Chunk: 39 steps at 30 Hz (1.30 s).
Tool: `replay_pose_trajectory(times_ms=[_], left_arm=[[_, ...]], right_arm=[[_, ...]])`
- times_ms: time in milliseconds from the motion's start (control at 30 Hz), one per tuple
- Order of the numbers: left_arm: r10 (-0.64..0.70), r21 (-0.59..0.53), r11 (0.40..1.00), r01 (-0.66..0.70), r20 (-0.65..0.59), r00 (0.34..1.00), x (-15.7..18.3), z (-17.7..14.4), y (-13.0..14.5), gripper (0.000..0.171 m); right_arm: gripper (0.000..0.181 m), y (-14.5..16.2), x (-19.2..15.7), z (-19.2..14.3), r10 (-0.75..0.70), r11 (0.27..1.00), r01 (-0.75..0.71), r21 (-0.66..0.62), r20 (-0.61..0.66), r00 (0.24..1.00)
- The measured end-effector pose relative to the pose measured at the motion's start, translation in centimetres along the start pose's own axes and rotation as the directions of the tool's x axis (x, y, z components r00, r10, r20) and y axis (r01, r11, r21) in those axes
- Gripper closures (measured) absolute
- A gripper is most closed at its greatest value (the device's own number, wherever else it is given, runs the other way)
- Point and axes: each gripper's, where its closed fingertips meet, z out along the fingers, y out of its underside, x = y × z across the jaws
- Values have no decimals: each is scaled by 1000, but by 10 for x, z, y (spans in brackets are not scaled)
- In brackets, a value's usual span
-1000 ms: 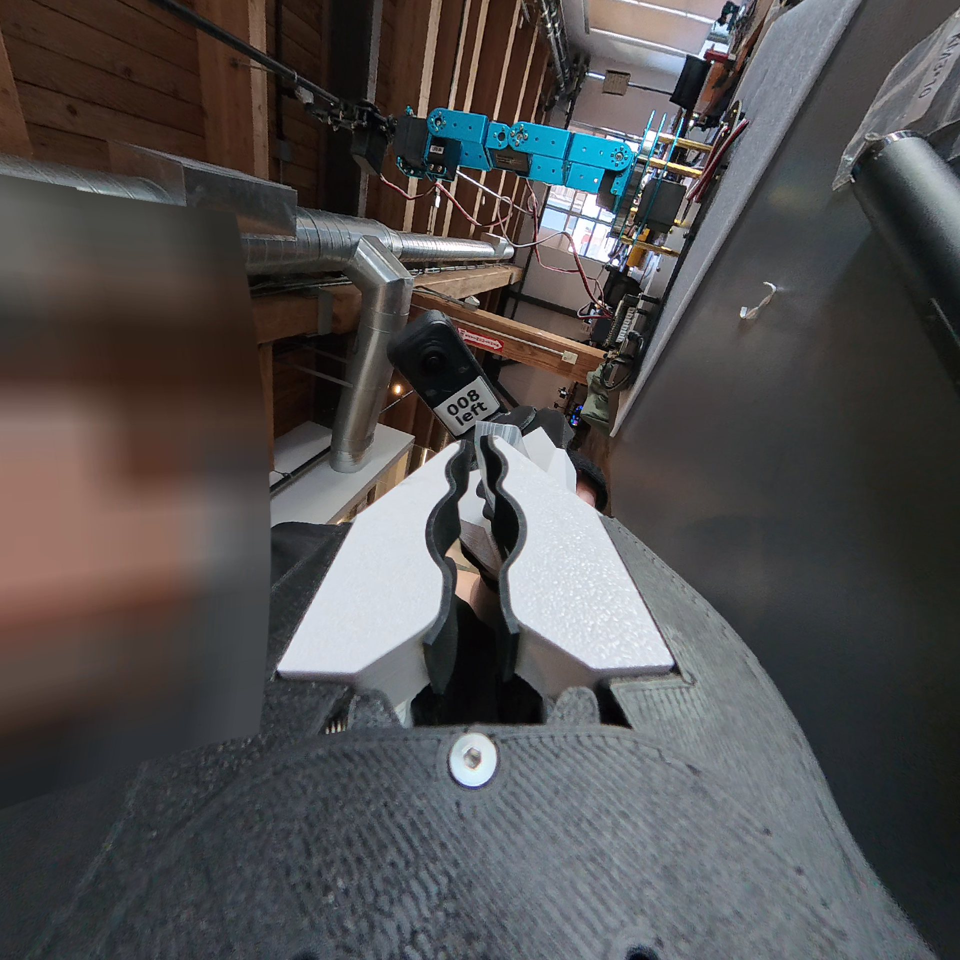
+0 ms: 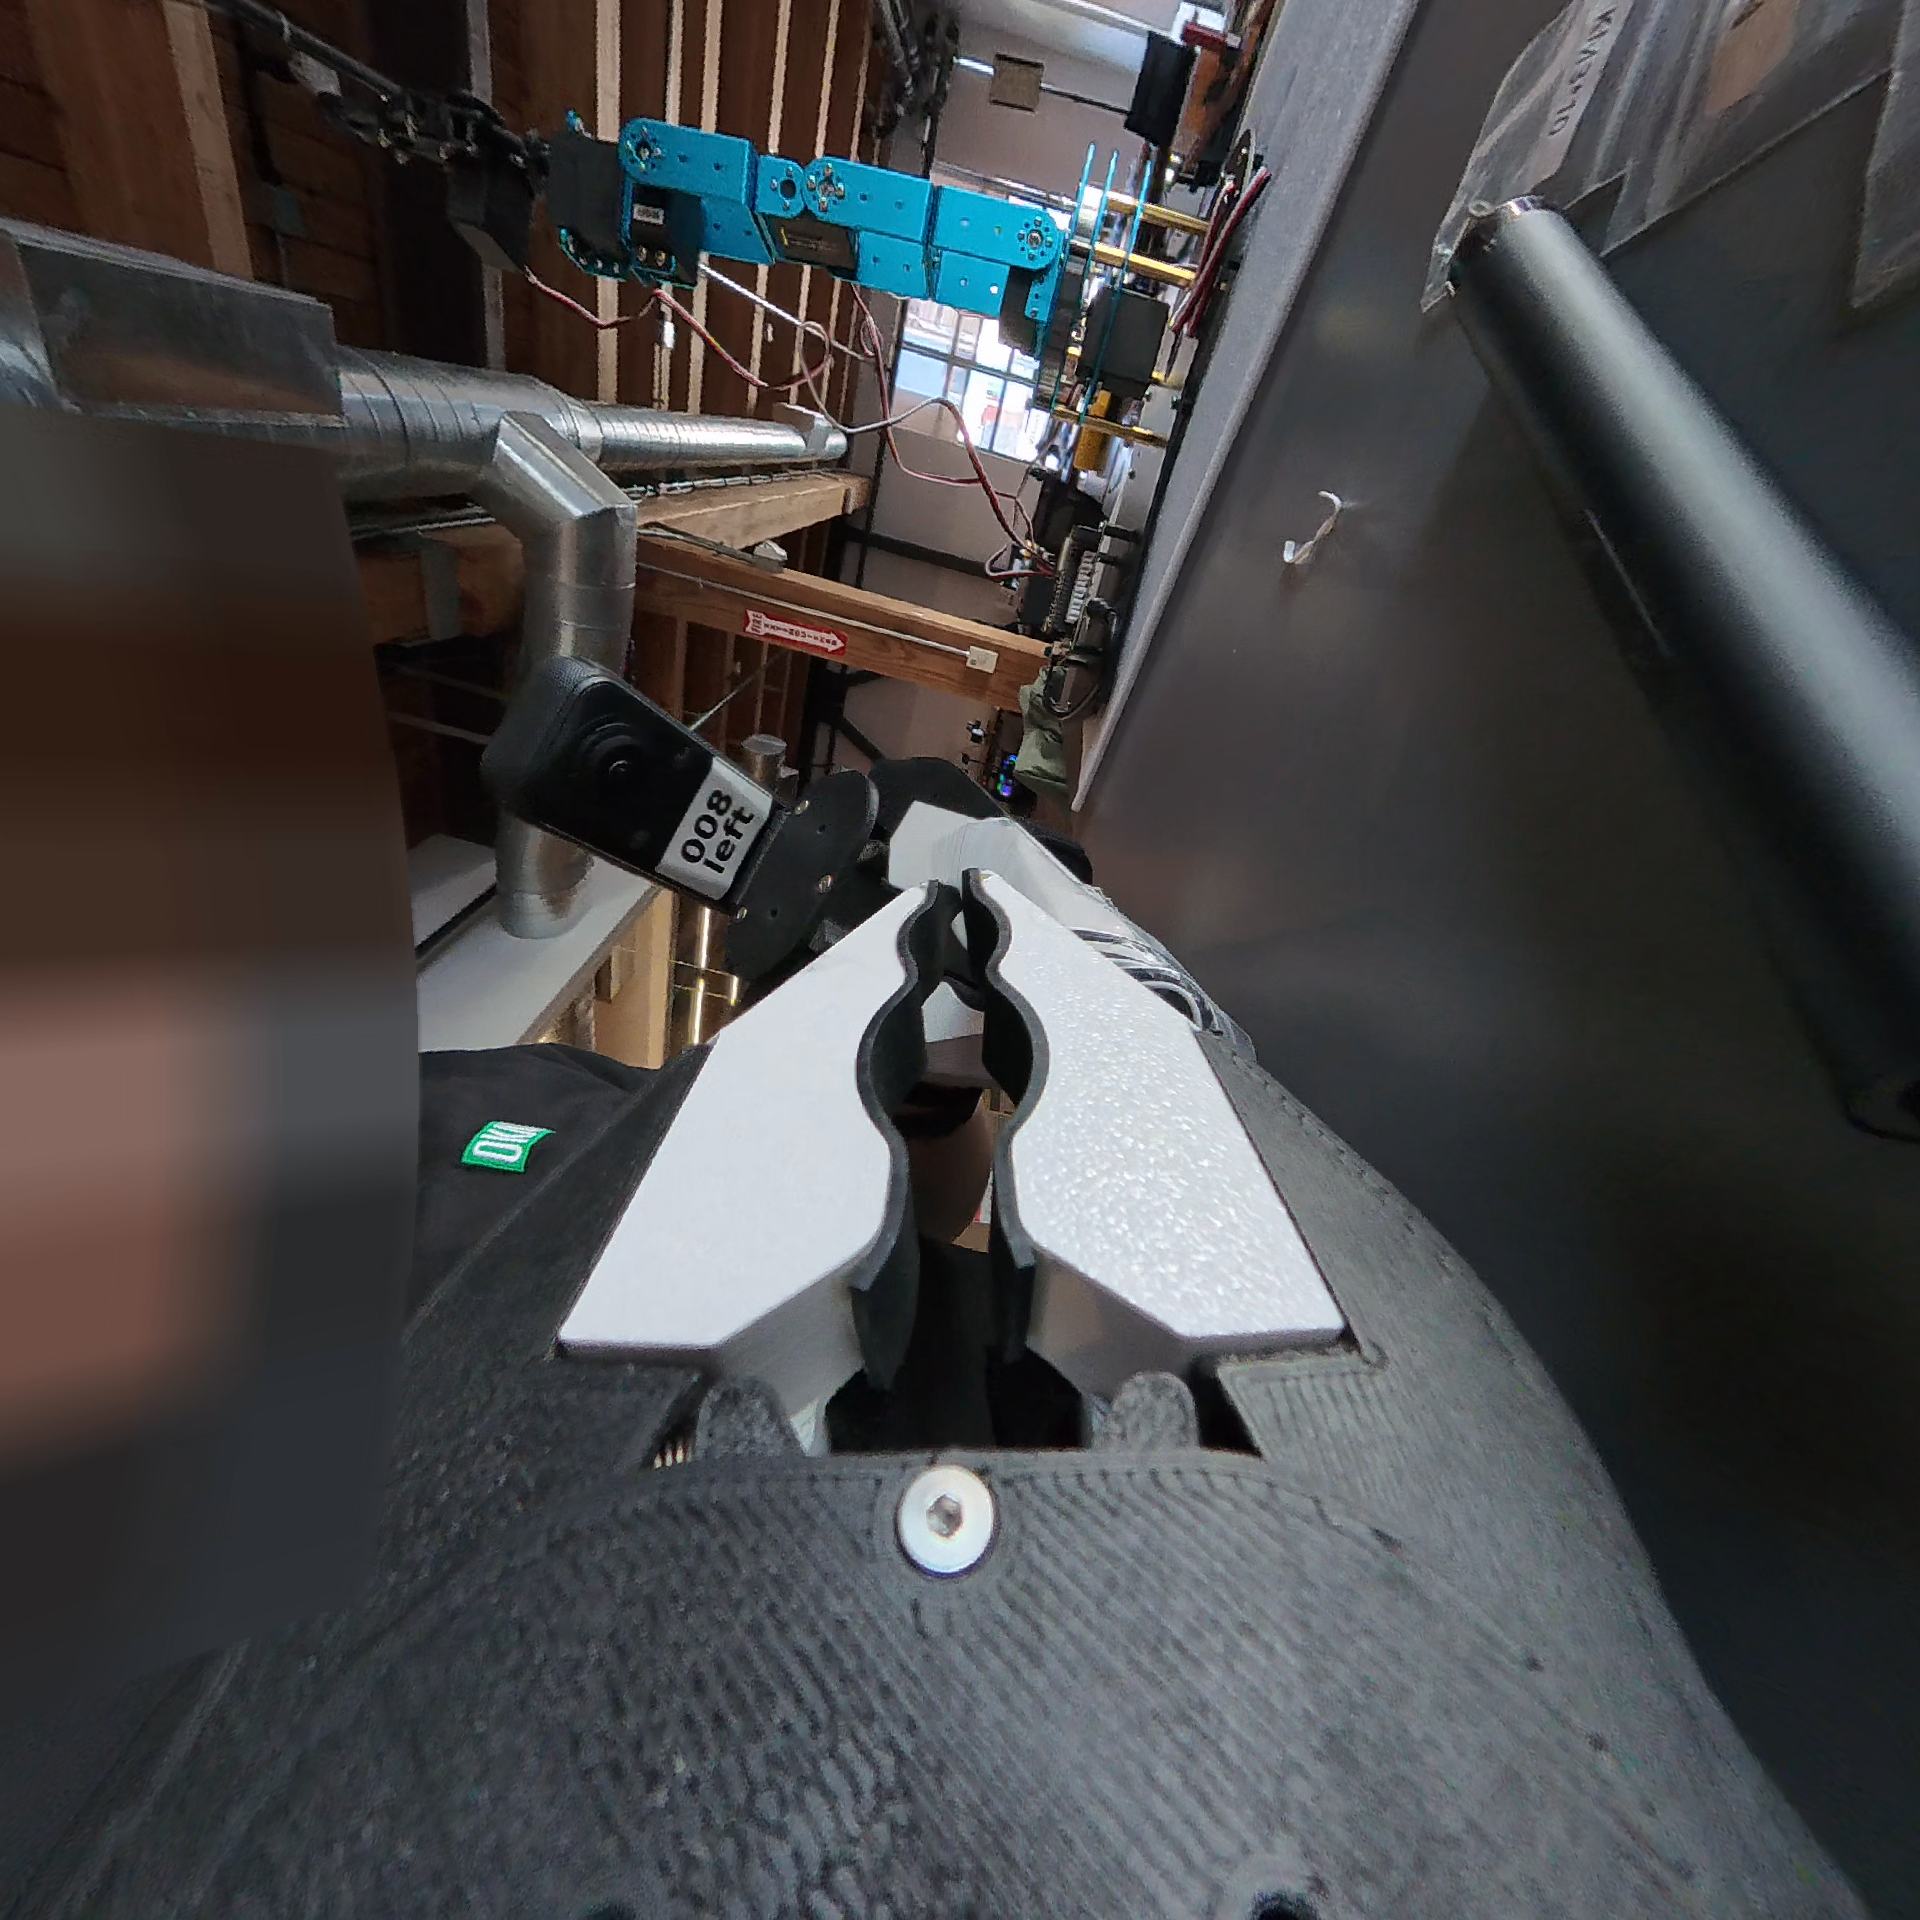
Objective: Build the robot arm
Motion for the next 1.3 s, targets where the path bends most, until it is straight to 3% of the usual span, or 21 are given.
replay_pose_trajectory(times_ms=[233,400,733,1133,1300], left_arm=[[-49,42,998,52,-73,996,10,0,-6,161],[-140,101,982,160,-186,973,20,-4,-18,161],[-162,129,972,194,-224,961,25,-7,-22,161],[-155,124,975,182,-200,967,23,-7,-18,161],[-78,75,993,86,-105,991,15,-5,-8,161]], right_arm=[[180,-1,-7,-3,46,998,-48,28,90,995],[178,-5,-14,-5,71,995,-81,57,148,986],[177,-10,-17,-8,93,990,-112,90,193,977],[179,-2,-14,-2,9,999,-15,52,101,995],[180,8,-9,1,-12,1000,12,-4,49,999]])
